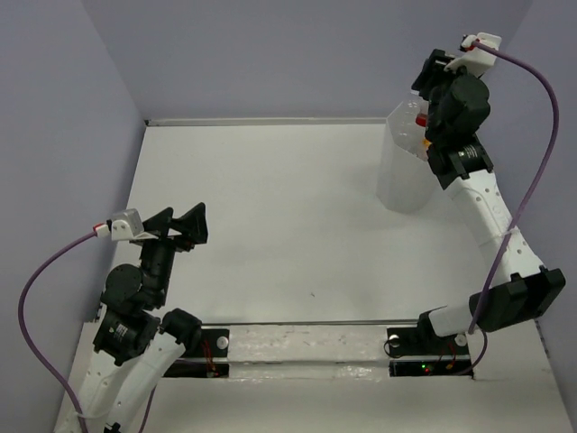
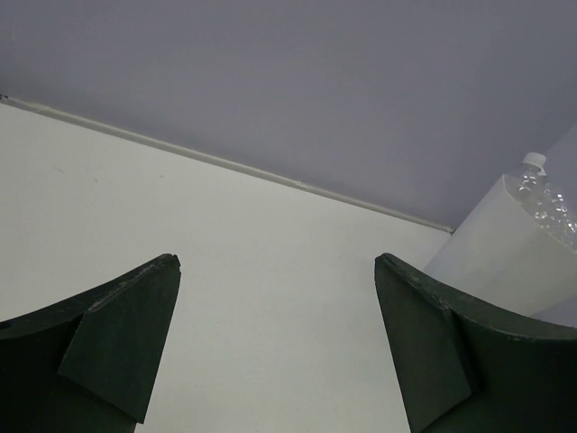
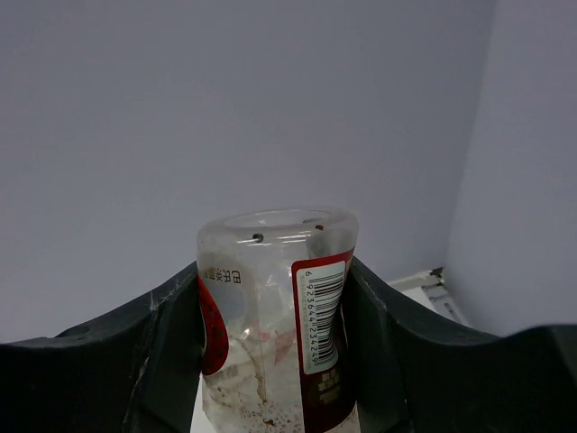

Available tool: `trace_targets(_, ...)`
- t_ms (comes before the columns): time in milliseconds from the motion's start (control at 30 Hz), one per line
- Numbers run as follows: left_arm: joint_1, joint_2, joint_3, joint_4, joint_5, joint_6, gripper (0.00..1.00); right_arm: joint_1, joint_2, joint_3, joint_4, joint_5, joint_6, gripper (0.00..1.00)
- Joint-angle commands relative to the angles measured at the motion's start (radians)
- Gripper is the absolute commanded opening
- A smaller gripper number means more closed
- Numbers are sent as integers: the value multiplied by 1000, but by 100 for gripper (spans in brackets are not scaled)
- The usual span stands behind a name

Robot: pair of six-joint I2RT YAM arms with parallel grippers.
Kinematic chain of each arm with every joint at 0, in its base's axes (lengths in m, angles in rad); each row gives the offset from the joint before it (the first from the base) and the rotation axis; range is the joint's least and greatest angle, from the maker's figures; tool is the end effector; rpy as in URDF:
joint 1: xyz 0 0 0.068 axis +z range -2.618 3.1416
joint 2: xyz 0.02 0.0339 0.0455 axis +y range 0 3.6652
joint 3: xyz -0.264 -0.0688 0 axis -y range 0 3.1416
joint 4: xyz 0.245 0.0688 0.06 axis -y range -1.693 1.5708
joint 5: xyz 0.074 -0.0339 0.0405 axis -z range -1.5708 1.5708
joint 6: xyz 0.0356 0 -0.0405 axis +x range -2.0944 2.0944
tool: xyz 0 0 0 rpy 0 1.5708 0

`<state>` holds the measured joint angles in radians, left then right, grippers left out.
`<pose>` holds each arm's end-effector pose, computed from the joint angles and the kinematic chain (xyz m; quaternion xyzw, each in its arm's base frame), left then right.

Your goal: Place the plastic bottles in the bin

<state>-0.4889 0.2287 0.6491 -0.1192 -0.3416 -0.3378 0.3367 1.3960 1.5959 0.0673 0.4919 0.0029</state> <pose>0.0628 -0.0199 0.3600 -0.0924 0.5931 -0.2264 0.7671 0.2924 0.0845 0.5088 0.0931 0.6123 -0.0153 0.7849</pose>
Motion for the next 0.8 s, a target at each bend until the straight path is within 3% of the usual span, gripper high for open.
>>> trace_targets(0,-2,-11,4,38,-2,20,99,-114,61,-19,86,-53,-40,28)
trace_targets(133,-4,-11,4,35,-5,20,99,-209,64,-115,222,-93,-44,31)
trace_targets(200,-2,-11,6,36,-5,22,99,-228,38,-192,274,-128,-26,39)
trace_targets(233,-2,-11,6,36,-4,20,99,-228,38,-207,281,-141,-23,43)
trace_targets(267,-2,-9,4,36,-4,20,99,-228,26,-227,288,-154,-24,56)
trace_targets(333,-2,-6,6,38,3,22,99,-228,20,-234,296,-173,-30,71)
trace_targets(467,-2,0,4,39,3,20,99,-228,2,-241,290,-203,-34,90)
trace_targets(600,-2,12,0,49,27,23,99,-228,-73,-254,260,-243,5,92)
trace_targets(767,0,47,1,55,62,26,99,-228,-204,-342,224,-347,207,93)
